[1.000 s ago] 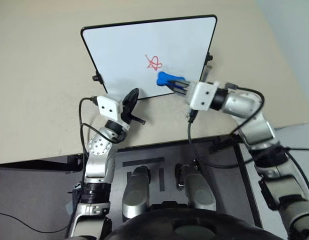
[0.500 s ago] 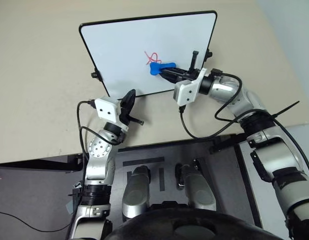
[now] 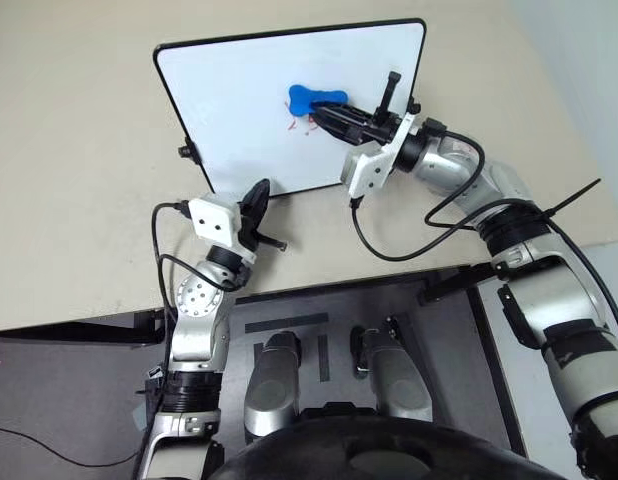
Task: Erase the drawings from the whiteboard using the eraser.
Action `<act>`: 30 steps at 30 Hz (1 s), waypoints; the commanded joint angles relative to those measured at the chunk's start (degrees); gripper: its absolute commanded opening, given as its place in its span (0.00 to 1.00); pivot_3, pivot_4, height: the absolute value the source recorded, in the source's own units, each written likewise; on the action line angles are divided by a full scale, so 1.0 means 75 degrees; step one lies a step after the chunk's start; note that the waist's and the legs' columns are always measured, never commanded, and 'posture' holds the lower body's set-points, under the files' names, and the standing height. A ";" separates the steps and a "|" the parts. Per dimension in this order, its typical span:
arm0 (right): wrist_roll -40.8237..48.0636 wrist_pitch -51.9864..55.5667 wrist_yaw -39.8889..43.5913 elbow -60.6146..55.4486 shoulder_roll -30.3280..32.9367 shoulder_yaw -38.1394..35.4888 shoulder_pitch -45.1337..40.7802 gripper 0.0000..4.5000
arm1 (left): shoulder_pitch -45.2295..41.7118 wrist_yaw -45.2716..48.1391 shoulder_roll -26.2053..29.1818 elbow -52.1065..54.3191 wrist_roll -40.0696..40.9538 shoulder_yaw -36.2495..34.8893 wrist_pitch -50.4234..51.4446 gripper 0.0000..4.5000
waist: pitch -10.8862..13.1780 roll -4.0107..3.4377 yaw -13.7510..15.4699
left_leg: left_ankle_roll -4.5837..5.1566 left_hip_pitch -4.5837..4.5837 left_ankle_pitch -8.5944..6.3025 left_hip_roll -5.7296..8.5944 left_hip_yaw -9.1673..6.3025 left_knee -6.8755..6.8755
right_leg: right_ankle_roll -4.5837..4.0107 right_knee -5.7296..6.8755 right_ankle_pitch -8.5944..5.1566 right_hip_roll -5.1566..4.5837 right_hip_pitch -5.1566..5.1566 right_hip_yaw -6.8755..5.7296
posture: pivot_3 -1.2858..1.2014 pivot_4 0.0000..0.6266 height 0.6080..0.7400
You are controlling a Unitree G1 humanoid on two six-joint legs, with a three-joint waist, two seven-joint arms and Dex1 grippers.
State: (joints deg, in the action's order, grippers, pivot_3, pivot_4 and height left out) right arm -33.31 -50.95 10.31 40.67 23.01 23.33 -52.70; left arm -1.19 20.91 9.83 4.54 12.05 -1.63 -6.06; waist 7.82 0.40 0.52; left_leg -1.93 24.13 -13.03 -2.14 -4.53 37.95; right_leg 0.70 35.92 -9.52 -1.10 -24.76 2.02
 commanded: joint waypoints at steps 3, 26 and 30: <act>-0.0040 0.0017 0.0224 0.0461 -0.0071 0.0260 0.0255 0.00 | -0.0151 0.0037 0.0018 0.0205 0.0041 -0.0028 -0.0110 0.00 | 0.0000 0.0000 0.0000 | -0.0001 -0.0001 -0.0002 0.0000 0.0000 -0.0001 | 0.0000 0.0001 0.0000 0.0000 0.0000 0.0000 | 0.52 0.24 1.00; -0.0597 0.0078 -0.1358 -0.0335 0.0123 -0.0014 -0.0293 0.00 | -0.0234 0.0093 0.0016 0.0167 0.0036 0.0029 -0.0119 0.00 | 0.0004 -0.0007 -0.0012 | -0.0004 0.0003 -0.0003 -0.0002 -0.0001 -0.0005 | -0.0007 0.0000 0.0022 -0.0003 -0.0027 0.0001 | 0.52 0.24 1.00; -0.0475 0.0053 -0.1096 -0.0153 -0.0024 0.0175 -0.0359 0.00 | -0.0265 0.0090 -0.0009 0.0107 0.0033 0.0037 -0.0139 0.00 | 0.0004 -0.0007 -0.0015 | -0.0004 0.0004 -0.0008 -0.0002 -0.0001 -0.0007 | 0.0000 -0.0005 0.0016 -0.0003 -0.0027 0.0001 | 0.52 0.24 1.00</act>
State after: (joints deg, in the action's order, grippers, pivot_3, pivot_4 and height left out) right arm -38.21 -50.47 1.43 40.04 23.15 25.15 -54.56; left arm -2.69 21.27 10.03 4.47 12.06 -1.53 -6.06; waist 7.85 0.35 0.41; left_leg -1.96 24.17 -13.11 -2.15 -4.54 37.90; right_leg 0.71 35.88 -9.41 -1.12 -24.96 2.02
